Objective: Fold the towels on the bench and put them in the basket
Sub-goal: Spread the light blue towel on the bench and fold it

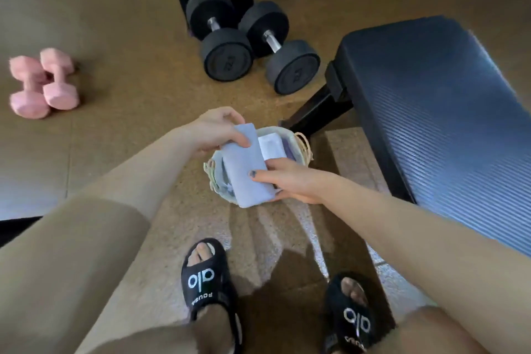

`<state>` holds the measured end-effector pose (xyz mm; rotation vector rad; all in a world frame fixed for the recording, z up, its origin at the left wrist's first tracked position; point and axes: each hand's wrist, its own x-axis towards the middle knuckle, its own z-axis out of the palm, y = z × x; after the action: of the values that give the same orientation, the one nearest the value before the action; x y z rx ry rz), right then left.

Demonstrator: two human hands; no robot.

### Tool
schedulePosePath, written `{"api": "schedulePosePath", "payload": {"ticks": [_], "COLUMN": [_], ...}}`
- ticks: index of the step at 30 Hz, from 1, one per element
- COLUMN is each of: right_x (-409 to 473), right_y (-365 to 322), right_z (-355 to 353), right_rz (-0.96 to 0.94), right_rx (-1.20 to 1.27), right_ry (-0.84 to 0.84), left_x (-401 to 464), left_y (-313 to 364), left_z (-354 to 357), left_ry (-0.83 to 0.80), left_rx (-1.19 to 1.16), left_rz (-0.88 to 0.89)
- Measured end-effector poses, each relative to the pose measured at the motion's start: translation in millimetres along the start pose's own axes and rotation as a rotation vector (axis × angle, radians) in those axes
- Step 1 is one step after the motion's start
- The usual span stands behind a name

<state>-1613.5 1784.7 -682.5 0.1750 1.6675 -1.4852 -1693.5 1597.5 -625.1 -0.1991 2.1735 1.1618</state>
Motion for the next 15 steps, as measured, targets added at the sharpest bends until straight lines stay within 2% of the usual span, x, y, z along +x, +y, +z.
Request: {"api": "schedulePosePath", "payload": {"ticks": [2,6,15], "right_x": [30,82,170], "right_y": [11,28,65], "right_z": [-3,-6,2], "right_rz": [0.030,0.015,0.096], "right_rx": [-0.033,-0.360,-0.663], "right_ry": [0.056,0.248,0.404], "left_x": [30,85,168], "left_y": [-21,-59,-109], "left_z": [8,22,49], "left_ry": [0.035,0.134,0.166], "left_rx": [-0.009,0.120,0.534], "left_rz": [0.019,0.086,0.120]}}
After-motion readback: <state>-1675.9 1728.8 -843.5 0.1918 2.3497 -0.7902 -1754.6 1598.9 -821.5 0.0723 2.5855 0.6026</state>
